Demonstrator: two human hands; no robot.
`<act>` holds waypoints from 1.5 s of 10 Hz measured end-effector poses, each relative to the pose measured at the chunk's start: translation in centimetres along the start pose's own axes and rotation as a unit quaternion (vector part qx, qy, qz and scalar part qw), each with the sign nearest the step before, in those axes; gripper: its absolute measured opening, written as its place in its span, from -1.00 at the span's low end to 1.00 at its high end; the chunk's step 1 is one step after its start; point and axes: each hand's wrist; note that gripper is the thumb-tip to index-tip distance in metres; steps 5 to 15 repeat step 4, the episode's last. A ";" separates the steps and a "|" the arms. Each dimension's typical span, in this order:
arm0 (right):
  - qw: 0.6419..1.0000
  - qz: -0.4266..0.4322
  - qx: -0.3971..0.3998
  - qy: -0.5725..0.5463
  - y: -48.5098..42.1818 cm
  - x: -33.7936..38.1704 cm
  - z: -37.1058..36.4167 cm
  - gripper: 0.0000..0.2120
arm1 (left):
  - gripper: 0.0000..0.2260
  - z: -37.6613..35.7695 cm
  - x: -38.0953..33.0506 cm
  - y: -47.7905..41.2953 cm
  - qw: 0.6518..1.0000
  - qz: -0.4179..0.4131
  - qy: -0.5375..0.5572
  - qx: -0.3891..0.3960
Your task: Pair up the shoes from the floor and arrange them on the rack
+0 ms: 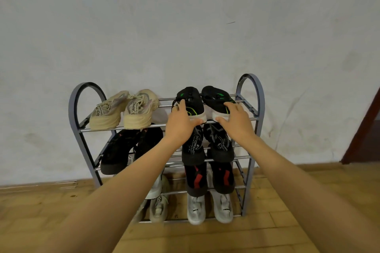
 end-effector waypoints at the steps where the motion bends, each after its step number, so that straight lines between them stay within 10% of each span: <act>1: 1.000 -0.004 -0.012 -0.004 0.2 0.3 -0.1 -0.47 | -0.34 -0.5 0.1 0.4 1.000 0.005 -0.025 -0.006; 4: 0.993 0.001 0.049 0.103 2.7 2.3 2.1 -0.41 | -0.64 0.7 -0.9 3.5 0.996 -0.022 -0.072 0.041; 15: 0.993 0.001 0.049 0.103 2.7 2.3 2.1 -0.41 | -0.64 0.7 -0.9 3.5 0.996 -0.022 -0.072 0.041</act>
Point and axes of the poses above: each hand's wrist, its own y-axis away from the middle knuckle, its own z-axis out of the back of the hand, x = y × z, and after that the axes turned 2 degrees about y, right-handed
